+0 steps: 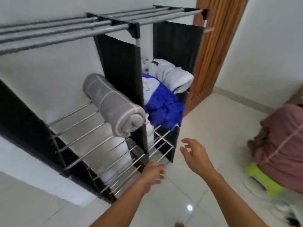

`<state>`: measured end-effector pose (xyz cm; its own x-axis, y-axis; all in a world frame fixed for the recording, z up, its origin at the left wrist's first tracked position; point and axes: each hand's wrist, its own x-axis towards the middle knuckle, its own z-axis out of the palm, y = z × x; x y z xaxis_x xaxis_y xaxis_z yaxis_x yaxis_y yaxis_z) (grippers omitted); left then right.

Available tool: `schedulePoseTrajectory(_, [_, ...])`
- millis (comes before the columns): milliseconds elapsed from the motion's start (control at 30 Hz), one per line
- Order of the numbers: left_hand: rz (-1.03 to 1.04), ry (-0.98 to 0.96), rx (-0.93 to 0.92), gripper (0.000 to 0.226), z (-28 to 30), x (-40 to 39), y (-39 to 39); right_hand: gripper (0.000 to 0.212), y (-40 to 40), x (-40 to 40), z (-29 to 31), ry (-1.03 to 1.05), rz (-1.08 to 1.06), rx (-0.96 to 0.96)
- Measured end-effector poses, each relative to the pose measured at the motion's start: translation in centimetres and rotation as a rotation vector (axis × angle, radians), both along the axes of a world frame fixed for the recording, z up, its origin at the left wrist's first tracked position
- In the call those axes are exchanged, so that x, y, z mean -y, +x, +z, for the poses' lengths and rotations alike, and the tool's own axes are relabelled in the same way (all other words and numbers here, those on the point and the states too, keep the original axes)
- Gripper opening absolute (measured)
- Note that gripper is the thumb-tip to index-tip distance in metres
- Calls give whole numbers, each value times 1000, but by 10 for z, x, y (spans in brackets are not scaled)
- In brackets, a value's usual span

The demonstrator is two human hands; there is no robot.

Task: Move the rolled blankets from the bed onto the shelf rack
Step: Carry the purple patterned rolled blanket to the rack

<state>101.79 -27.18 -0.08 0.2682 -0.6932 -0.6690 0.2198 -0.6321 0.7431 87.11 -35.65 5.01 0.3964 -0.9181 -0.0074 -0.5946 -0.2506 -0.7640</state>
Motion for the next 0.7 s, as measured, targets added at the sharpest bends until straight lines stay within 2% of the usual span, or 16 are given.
schedulePoseTrajectory(67, [-181, 4, 0, 11, -9, 17, -41, 36, -77, -15, -31, 221, -174, -130])
schedulePoseTrajectory(133, [-359, 8, 14, 14, -12, 30, -91, 38, -160, -41, -56, 417, -385, -176])
schedulePoseTrajectory(200, [-536, 7, 20, 14, -12, 32, -144, 34, -237, -79, -73, 560, -629, -60])
schedulePoseTrajectory(267, [-724, 7, 54, 12, -10, 28, -195, 24, -303, -127, -80, 644, -901, 208])
schedulePoseTrajectory(333, [-890, -8, 103, 11, -9, 21, -246, 13, -354, -179, -82, 671, -1149, 438])
schedulePoseTrajectory(400, [-1011, -25, 141, 11, -8, 12, -299, 11, -396, -228, -86, 669, -1310, 598])
schedulePoseTrajectory(533, [-1211, -53, 190, 8, -18, -23, -424, 14, -481, -315, -89, 621, -1522, 762])
schedulePoseTrajectory(700, [-1502, -69, 110, 9, -28, -103, -588, 12, -591, -415, -76, 465, -1751, 900])
